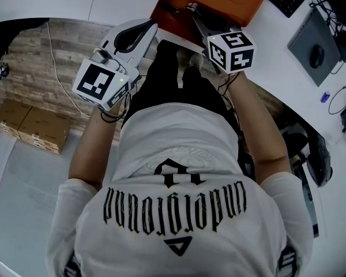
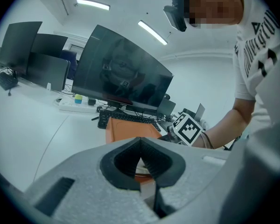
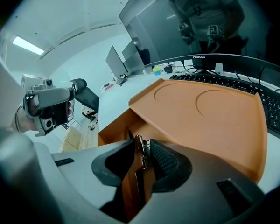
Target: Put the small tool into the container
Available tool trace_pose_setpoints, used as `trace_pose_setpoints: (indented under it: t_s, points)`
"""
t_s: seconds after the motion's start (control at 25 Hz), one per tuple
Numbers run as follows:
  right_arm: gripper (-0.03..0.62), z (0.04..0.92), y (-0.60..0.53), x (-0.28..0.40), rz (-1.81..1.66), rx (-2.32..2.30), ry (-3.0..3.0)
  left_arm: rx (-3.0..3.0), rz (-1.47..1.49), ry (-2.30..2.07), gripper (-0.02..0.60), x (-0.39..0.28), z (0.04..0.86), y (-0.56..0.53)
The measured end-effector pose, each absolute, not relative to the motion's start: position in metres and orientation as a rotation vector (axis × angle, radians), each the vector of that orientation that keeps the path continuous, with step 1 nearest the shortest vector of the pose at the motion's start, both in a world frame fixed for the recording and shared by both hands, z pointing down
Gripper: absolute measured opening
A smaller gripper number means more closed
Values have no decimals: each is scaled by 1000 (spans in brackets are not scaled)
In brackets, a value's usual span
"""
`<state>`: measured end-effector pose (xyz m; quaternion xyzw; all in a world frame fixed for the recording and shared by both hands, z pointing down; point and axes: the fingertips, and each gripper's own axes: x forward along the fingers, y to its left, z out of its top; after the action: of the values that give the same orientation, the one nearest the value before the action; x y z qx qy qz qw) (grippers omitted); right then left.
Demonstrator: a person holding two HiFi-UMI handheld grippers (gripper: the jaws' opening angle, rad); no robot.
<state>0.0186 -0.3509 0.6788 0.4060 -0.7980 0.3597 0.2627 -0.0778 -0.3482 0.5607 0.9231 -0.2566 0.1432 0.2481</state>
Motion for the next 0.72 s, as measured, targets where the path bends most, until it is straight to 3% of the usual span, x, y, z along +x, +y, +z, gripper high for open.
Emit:
trace_pose_setpoints:
  t_s: [0.2,0.72]
  points:
    - [98,678,-349,21,970,1103,-2162,2516,389,-711,14,-75,561,-346]
    - [100,612,-338,28,846,1124,-2293,2555,371,-761,14,-61,536,-318]
